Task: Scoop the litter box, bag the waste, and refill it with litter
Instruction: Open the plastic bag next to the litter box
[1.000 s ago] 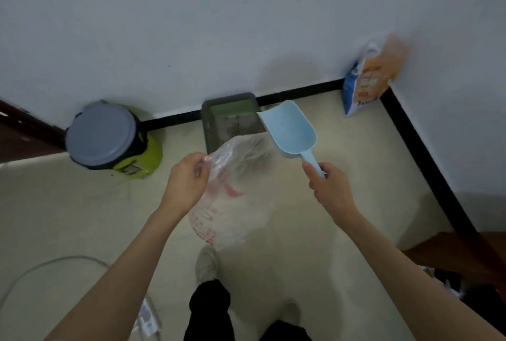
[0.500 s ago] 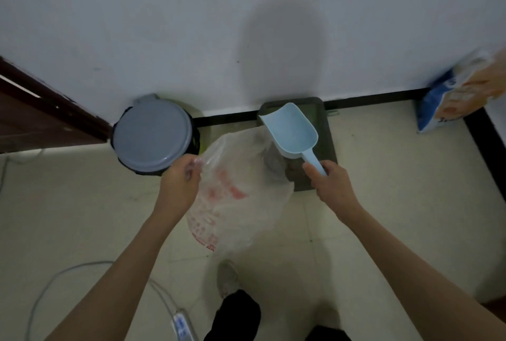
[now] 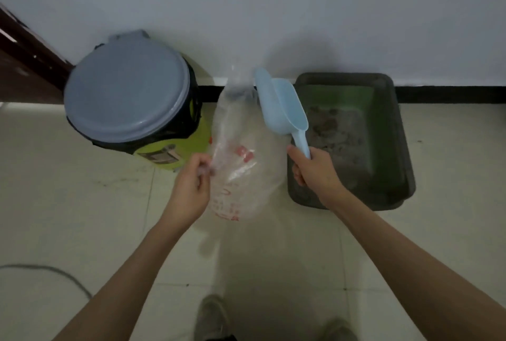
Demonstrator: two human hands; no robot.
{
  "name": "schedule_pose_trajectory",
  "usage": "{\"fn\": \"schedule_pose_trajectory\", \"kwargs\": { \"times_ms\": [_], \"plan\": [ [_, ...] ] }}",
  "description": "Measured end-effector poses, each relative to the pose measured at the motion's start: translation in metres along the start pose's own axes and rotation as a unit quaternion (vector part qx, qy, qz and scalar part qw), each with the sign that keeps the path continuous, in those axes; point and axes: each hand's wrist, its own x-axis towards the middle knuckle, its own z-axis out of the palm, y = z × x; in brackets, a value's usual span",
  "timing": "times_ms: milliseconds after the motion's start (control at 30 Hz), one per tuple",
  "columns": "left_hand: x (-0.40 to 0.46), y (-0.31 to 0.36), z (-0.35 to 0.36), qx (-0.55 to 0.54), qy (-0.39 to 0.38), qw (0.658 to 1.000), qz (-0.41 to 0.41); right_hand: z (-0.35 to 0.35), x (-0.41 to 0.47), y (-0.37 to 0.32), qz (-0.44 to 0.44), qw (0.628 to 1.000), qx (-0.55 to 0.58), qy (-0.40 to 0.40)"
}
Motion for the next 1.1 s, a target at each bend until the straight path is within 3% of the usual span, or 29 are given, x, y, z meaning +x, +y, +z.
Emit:
{"fn": "schedule_pose_trajectory", "kwargs": {
  "times_ms": [133, 233, 367, 467, 600, 733, 833, 1100],
  "plan": [
    [-0.011, -0.071, 0.050, 0.003, -0.081, 0.997, 0.002, 0.032, 0.044, 0.041, -0.037, 0.999, -0.028, -0.019],
    [-0.009, -0.113, 0.072, 0.019, -0.102, 0.994, -0.038, 0.053, 0.069, 0.080, -0.049, 0.992, -0.115, -0.021],
    [-0.004, -0.150, 0.085, 0.058, -0.090, 0.982, -0.158, 0.074, 0.084, 0.136, -0.089, 0.962, -0.258, -0.013],
    [0.007, -0.168, 0.089, 0.001, -0.092, 0.963, -0.252, 0.081, 0.089, 0.169, -0.088, 0.955, -0.283, -0.003],
    [0.030, -0.174, 0.099, -0.061, -0.010, 0.951, -0.303, 0.084, 0.086, 0.200, -0.039, 0.957, -0.288, 0.022],
    [0.029, -0.159, 0.109, 0.005, 0.076, 0.982, -0.174, 0.086, 0.086, 0.215, 0.004, 0.957, -0.291, 0.017],
    [0.017, -0.160, 0.105, -0.009, 0.124, 0.987, -0.104, 0.085, 0.094, 0.217, 0.013, 0.955, -0.298, 0.009],
    [-0.003, -0.161, 0.105, -0.115, 0.203, 0.967, -0.104, 0.087, 0.110, 0.218, 0.100, 0.963, -0.247, -0.028]
  ]
}}
